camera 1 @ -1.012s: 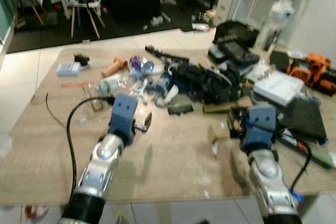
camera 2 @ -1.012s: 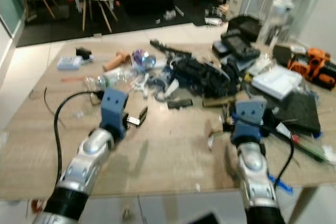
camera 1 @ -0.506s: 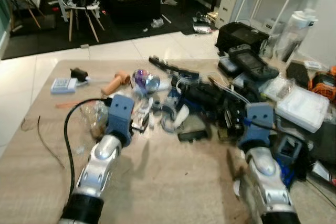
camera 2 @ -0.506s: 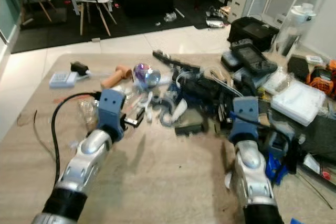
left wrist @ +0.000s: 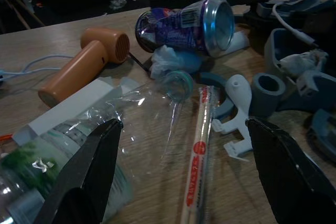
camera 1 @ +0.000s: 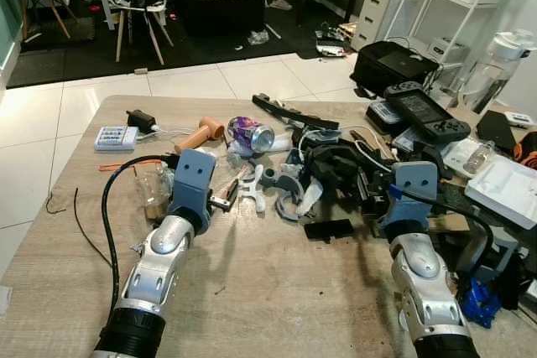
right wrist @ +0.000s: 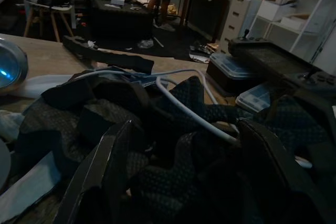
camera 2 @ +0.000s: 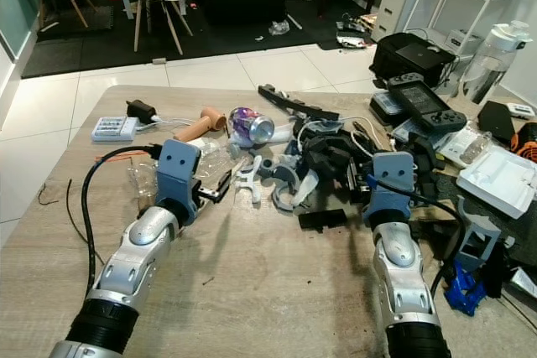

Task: Picking trash to rubbish bin

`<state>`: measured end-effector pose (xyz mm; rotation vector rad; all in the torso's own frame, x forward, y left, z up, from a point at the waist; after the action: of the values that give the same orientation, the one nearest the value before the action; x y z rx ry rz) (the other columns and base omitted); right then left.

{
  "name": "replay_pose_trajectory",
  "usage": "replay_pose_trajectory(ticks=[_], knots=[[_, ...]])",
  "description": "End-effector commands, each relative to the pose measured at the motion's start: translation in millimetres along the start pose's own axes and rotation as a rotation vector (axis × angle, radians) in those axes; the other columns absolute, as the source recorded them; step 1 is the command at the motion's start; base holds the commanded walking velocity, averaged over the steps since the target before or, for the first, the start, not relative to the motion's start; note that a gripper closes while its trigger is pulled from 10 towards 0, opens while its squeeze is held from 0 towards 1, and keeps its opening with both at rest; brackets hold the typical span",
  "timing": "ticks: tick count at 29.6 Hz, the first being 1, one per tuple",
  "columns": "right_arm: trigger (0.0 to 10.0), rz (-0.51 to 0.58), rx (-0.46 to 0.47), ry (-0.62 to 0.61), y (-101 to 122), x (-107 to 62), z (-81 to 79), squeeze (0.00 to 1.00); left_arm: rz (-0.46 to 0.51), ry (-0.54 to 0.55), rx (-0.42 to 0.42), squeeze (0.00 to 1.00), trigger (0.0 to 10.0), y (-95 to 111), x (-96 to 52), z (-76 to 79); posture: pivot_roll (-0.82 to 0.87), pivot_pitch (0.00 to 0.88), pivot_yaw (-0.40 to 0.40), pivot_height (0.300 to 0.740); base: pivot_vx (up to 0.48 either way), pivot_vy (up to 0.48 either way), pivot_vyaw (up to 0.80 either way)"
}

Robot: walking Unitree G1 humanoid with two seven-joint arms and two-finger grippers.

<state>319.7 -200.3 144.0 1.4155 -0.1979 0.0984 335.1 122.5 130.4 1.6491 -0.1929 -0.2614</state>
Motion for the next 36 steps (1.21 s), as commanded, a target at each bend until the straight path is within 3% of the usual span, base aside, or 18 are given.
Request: replay_pose_trajectory(ticks=[1, 3, 18, 25, 28, 32, 33, 34, 35, 36], knots=[[10.0, -0.005, 0.017, 0.012, 1, -0.3, -3.0, 0.13, -0.015, -0.016, 0.003, 0.0, 10.0, -4, -0.1, -0.8, -0.1, 0.082, -0.014, 0.74, 0.0, 0.0, 0.0], [10.0, 0.01, 0.02, 0.016, 3, -0.6, -4.9, 1.0, -0.007, -0.036, 0.002, 0.0, 10.0, -2, 0.6, 1.2, -0.1, 0.082, -0.014, 0.74, 0.0, 0.0, 0.0], [10.0, 0.123, -0.022, 0.126, 34, 2.3, -24.2, 1.0, -0.005, -0.093, 0.019, 0.0, 10.0, 0, 0.0, 5.3, -0.1, 0.07, -0.015, 0.74, 0.0, 0.0, 0.0], [10.0, 0.069, -0.066, 0.121, 34, 9.2, -22.7, 1.0, -0.011, -0.177, 0.068, 0.0, 10.0, -1, -3.4, 9.6, -0.1, 0.062, -0.013, 0.74, 0.0, 0.0, 0.0], [10.0, 0.025, -0.072, 0.273, 33, 11.5, -29.6, 1.0, 0.009, -0.272, 0.09, 0.0, 10.0, 3, -7.5, 11.8, -0.1, 0.058, -0.013, 0.74, 0.0, 0.0, 0.0], [10.0, -0.009, -0.118, 0.271, 29, 12.1, -27.5, 1.0, 0.013, -0.305, 0.099, 0.0, 10.0, 4, -9.0, 13.1, -0.11, 0.057, -0.016, 0.74, 0.0, 0.0, 0.0], [10.0, -0.018, -0.128, 0.258, 29, 12.7, -25.6, 0.75, 0.017, -0.318, 0.103, 0.0, 10.0, 5, -9.6, 13.4, -0.11, 0.057, -0.016, 0.74, 0.0, 0.0, 0.0], [10.0, -0.018, -0.128, 0.258, 29, 12.7, -25.6, 0.75, 0.017, -0.318, 0.103, 0.0, 10.0, 5, -9.6, 13.4, -0.11, 0.057, -0.016, 0.74, 0.0, 0.0, 0.0], [10.0, -0.051, -0.151, 0.199, 26, 13.6, -17.8, 0.0, 0.02, -0.337, 0.107, 0.0, 10.0, 5, -11.2, 14.7, -0.11, 0.056, -0.019, 0.74, 0.0, 0.0, 0.0], [10.0, -0.051, -0.151, 0.199, 26, 13.6, -17.8, 0.0, 0.02, -0.337, 0.107, 0.0, 10.0, 5, -11.2, 14.7, -0.11, 0.056, -0.019, 0.74, 0.0, 0.0, 0.0]])
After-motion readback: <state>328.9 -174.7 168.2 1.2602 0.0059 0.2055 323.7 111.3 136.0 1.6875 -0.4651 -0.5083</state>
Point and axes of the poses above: a point about 5 cm out from each wrist's last joint towards the gripper, its own x axis pointing out of the wrist towards the gripper, its own y axis along the axis of the wrist's last joint, z = x × y, the point moved 1 cm from there along x, pointing out of the wrist towards the gripper, and after that the axes turned 1 degree about -x, right-handed, at the moved point
